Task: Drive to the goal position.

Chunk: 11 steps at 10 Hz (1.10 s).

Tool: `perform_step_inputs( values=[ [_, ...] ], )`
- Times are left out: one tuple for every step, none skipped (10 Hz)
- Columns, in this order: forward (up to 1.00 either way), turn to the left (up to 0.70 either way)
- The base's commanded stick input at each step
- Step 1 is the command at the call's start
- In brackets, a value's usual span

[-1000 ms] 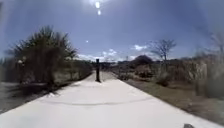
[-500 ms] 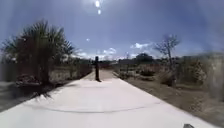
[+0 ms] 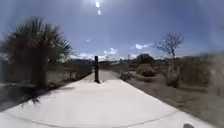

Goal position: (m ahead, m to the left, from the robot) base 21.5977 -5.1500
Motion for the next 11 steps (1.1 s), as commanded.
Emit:
perform_step_inputs(
  values=[
    [0.7, 0.0],
    [0.7, 0.0],
    [0.7, 0.0],
    [0.7, 0.0],
    [0.7, 0.0],
    [0.7, 0.0],
    [0.7, 0.0],
    [0.7, 0.0],
    [0.7, 0.0],
    [0.7, 0.0],
    [0.7, 0.0]
  ],
)
